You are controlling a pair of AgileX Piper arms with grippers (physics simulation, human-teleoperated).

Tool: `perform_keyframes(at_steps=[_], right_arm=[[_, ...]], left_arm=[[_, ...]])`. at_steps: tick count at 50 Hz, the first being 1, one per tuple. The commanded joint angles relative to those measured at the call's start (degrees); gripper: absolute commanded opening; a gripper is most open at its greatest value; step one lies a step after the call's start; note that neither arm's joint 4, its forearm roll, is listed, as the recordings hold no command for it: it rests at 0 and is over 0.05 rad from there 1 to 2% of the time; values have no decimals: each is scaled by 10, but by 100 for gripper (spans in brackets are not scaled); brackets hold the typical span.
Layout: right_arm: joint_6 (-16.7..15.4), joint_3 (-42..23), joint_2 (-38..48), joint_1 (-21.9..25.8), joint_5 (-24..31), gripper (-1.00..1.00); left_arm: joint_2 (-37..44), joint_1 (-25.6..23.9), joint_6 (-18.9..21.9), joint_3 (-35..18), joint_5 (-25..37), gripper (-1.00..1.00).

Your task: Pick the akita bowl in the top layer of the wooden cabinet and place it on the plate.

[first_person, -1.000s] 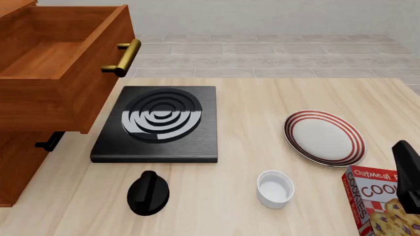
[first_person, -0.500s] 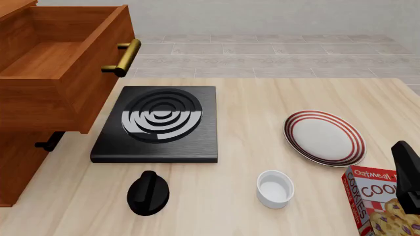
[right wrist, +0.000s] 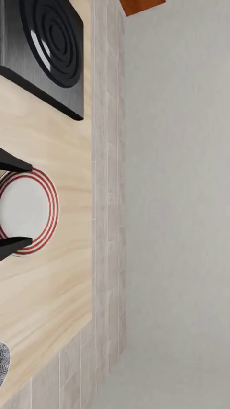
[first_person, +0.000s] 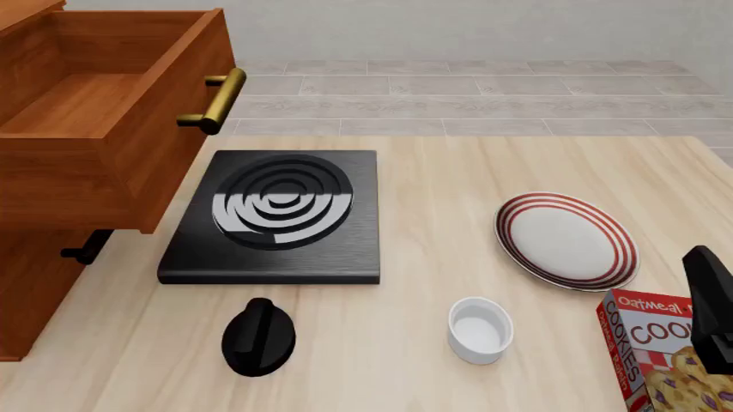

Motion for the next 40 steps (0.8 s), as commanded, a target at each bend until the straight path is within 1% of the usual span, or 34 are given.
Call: perform_keyframes(at_steps=[1,10,19,40], right_arm=[[-1,0,0,1,-1,100],[-1,-1,0,1,-1,100],[-1,-2,0,1,-2,100],[-3,-1,0,0,-4,100]], left_arm=[[17,-29,5,-21,-6,-100],[26,-45,3,-30,-10,-100],[21,-52,8,2,-34,-100],[27,-96,12,24,-67,-100]])
